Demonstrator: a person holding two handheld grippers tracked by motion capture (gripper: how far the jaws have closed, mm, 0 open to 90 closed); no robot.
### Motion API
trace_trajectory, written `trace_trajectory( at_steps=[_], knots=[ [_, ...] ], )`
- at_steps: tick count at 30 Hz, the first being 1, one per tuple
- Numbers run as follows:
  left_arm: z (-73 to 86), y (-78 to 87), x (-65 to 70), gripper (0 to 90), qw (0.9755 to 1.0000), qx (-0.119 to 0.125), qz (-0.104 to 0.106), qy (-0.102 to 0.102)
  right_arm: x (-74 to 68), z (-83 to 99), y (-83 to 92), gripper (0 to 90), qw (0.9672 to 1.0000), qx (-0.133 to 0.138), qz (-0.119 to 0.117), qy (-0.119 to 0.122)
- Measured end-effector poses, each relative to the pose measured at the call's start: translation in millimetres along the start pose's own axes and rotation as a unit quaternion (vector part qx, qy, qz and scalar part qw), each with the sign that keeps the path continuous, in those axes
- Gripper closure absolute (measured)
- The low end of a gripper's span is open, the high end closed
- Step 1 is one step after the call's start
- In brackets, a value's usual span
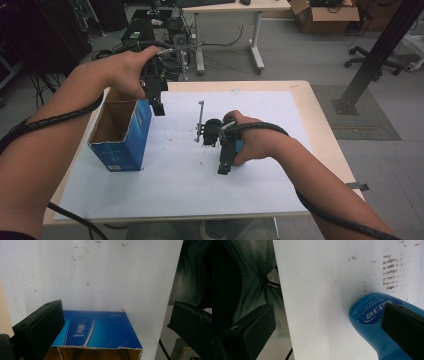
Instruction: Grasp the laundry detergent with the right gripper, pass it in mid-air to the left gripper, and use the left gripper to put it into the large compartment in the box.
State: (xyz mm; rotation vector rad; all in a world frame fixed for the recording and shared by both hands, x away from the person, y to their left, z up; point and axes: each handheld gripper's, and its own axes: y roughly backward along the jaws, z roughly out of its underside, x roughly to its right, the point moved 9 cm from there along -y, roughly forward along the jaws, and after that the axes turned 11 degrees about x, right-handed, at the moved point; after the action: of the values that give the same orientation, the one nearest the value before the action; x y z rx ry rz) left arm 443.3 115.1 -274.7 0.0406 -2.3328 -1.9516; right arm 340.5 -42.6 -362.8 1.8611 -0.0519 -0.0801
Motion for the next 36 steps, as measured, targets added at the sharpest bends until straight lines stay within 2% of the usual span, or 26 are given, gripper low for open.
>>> trace_trajectory(
  at_steps=[11, 18, 24, 27, 32, 36],
  knots=[
    [-4.9, -0.6, 4.3, 0.1, 1.0, 0.003, -0.001, 0.0, -2.2, 2.8, -5.6, 0.0, 1.0, -0.001, 0.0, 0.007],
    [-3.9, -3.0, 6.0, 0.1, 1.0, -0.003, 0.001, 0.001, -6.1, 7.4, -4.2, 0.0, 0.9999, 0.014, -0.008, 0.001],
    [-0.8, -6.0, 10.5, 0.1, 1.0, -0.001, 0.003, 0.006, -14.8, 25.7, -7.2, 0.0, 0.9998, 0.016, -0.008, -0.01],
    [-1.1, -7.5, 13.9, 0.1, 0.9999, 0.011, 0.005, 0.005, -17.5, 32.0, -8.7, 0.0, 0.9998, 0.013, -0.008, -0.011],
    [1.6, -13.5, 18.9, 0.1, 0.9999, 0.007, 0.011, 0.004, -31.2, 55.3, -15.2, 0.0, 0.9998, 0.005, -0.013, -0.012],
    [1.2, -17.7, 19.9, 0.1, 0.9998, 0.015, 0.013, 0.007, -36.4, 69.2, -17.9, 0.0, 0.9997, 0.007, -0.018, -0.017]
  ],
)
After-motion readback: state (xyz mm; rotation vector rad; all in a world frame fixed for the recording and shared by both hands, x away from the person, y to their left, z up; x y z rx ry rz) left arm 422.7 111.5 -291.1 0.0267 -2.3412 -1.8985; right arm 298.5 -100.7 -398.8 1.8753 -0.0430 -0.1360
